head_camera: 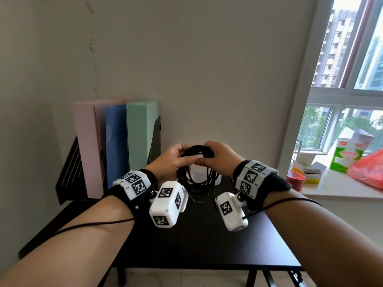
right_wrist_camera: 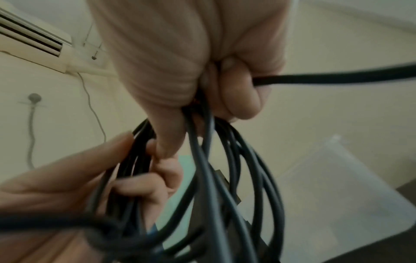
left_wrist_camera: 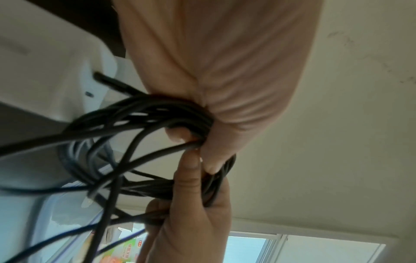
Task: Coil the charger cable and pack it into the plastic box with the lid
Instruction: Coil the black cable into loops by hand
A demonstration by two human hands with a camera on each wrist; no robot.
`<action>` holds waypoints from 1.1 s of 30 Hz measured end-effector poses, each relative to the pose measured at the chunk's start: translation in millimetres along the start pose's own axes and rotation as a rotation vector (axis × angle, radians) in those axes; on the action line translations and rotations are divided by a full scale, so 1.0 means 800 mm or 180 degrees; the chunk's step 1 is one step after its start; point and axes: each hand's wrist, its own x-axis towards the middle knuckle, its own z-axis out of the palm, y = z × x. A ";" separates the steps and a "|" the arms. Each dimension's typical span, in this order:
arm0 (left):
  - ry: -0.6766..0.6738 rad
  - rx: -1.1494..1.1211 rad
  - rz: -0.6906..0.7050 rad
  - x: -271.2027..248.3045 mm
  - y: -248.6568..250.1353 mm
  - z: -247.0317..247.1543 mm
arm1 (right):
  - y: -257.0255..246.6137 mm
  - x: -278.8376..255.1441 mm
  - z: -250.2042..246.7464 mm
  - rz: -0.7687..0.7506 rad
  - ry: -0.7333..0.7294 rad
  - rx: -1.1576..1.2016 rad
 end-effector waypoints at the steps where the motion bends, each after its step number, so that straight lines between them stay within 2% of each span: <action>1: 0.0074 0.0039 0.0036 0.001 0.000 -0.001 | 0.002 0.000 0.002 -0.0016 0.0143 0.0100; 4: 0.0103 0.0102 0.0014 0.002 0.002 -0.002 | 0.000 0.000 0.006 -0.0129 0.0477 0.0357; 7: -0.0404 0.0019 -0.0242 -0.006 0.010 0.000 | -0.005 0.001 0.004 -0.0267 0.0686 0.0507; 10: -0.0989 -0.0156 -0.0732 -0.008 0.009 -0.008 | -0.011 0.000 0.007 -0.0412 0.0709 0.0675; 13: -0.1282 -0.0138 -0.0805 -0.007 0.003 -0.010 | -0.015 0.000 0.010 -0.0478 0.0659 0.0771; 18: -0.0996 0.0144 -0.0756 -0.003 -0.007 -0.003 | -0.022 -0.003 0.013 -0.0409 0.0573 0.0957; 22: -0.0937 0.0554 -0.0508 -0.003 -0.008 0.008 | -0.029 -0.003 0.013 -0.0436 0.0529 0.0905; 30: -0.0430 0.0708 -0.0317 -0.004 -0.011 0.023 | -0.031 0.000 0.003 -0.0424 0.0305 0.0520; 33: -0.0398 0.0463 -0.0525 0.000 -0.013 0.021 | -0.031 0.000 0.001 -0.0406 0.0316 0.0535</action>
